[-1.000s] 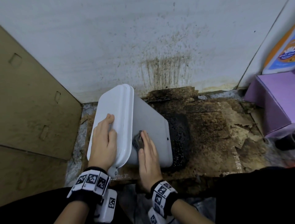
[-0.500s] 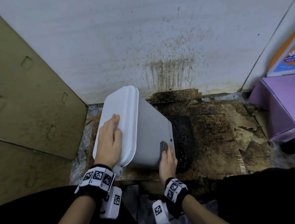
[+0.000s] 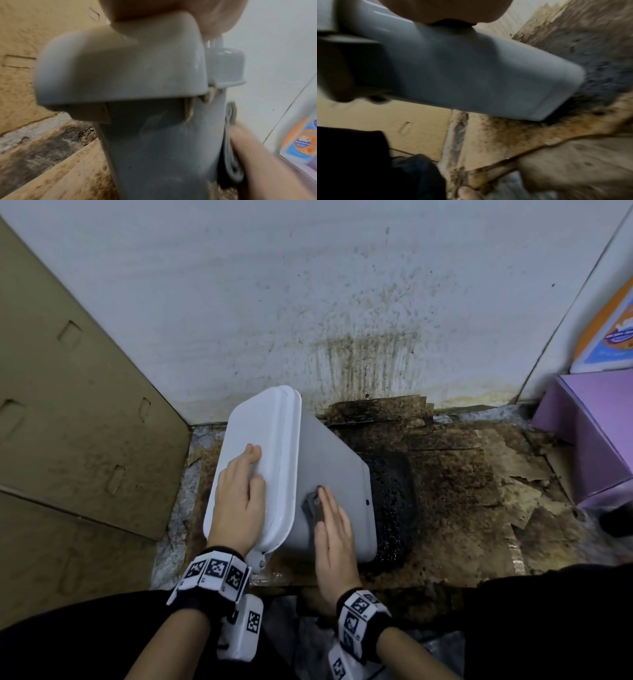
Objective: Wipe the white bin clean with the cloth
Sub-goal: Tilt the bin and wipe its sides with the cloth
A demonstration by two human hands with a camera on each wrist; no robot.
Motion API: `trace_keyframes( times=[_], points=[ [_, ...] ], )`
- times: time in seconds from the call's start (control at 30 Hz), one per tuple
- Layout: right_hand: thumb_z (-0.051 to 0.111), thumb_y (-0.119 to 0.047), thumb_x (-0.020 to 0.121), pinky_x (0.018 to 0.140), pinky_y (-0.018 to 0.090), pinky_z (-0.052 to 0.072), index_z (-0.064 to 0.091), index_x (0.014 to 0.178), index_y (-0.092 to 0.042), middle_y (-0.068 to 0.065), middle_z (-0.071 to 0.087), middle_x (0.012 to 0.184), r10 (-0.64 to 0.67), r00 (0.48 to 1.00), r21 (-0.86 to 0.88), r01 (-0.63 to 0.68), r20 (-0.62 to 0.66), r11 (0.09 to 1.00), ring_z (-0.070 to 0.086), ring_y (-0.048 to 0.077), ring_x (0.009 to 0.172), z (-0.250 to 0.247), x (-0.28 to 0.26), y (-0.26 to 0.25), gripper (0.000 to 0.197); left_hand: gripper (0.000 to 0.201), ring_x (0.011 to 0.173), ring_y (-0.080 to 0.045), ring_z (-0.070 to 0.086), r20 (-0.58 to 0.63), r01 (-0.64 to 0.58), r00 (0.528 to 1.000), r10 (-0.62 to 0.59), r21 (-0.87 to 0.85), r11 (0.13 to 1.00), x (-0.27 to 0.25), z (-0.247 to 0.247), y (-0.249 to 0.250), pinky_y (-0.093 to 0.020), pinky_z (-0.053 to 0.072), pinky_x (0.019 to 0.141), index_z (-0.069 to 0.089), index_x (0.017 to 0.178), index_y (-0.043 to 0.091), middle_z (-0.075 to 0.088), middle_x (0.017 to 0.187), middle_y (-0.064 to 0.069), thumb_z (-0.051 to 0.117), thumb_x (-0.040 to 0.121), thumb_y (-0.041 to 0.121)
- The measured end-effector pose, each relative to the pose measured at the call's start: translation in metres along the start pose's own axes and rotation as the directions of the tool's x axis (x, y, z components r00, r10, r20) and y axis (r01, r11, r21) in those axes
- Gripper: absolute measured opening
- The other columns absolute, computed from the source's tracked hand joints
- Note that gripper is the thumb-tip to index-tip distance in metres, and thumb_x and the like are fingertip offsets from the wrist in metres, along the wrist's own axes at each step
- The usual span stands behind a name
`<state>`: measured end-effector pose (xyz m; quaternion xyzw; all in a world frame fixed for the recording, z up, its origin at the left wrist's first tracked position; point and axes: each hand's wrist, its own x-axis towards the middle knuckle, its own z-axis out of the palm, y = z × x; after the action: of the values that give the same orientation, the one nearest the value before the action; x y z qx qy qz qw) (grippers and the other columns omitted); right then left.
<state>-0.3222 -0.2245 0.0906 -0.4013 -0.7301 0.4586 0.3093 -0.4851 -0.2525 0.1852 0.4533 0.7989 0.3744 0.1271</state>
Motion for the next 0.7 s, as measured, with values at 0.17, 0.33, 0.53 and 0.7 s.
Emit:
trace_keyframes(
  times=[0.17,0.33,0.53,0.7],
  points=[
    [0.027,-0.029,0.108,0.119,0.021,0.01,0.025,0.156,-0.024,-0.002,0.025,0.163,0.403,0.914,0.06,-0.4,-0.05,0.915,0.022,0.016,0.15,-0.01,-0.008,0.08,0.048,0.05,0.143,-0.005,0.031,-0.002,-0.002,1.0,0.002,-0.009,1.0,-0.002,0.001,0.007,-0.028,0.022,0.119,0.044,0.147,0.024,0.041,0.155,0.009,0.032,0.099,0.031],
    [0.028,-0.027,0.108,0.121,0.031,0.012,0.021,0.158,-0.019,0.002,0.023,0.164,0.612,0.791,0.128,-0.608,0.003,0.784,0.021,0.025,0.149,-0.015,0.0,0.086,0.051,0.051,0.138,0.0,0.03,-0.003,-0.009,1.0,0.009,0.003,1.0,-0.002,0.005,0.012,-0.029,0.022,0.119,0.044,0.147,0.025,0.04,0.156,0.01,0.031,0.099,0.033],
    [0.033,-0.027,0.106,0.122,0.029,0.009,0.03,0.155,-0.027,-0.008,0.026,0.162,0.553,0.831,0.209,-0.531,-0.058,0.821,0.021,0.018,0.147,-0.006,0.01,0.032,0.049,0.053,0.141,-0.008,0.033,-0.003,-0.012,1.0,0.012,0.011,1.0,-0.001,0.006,0.014,-0.031,0.023,0.12,0.044,0.148,0.024,0.04,0.156,0.008,0.03,0.098,0.034],
    [0.032,-0.028,0.107,0.119,0.021,0.004,0.028,0.154,-0.034,-0.026,0.024,0.152,0.35,0.934,0.282,-0.317,-0.075,0.905,0.016,-0.004,0.14,0.004,0.018,-0.022,0.047,0.053,0.141,-0.011,0.034,-0.003,-0.022,1.0,0.022,0.03,0.999,-0.001,0.007,0.015,-0.031,0.024,0.119,0.045,0.147,0.023,0.04,0.156,0.006,0.03,0.098,0.033]
  ],
)
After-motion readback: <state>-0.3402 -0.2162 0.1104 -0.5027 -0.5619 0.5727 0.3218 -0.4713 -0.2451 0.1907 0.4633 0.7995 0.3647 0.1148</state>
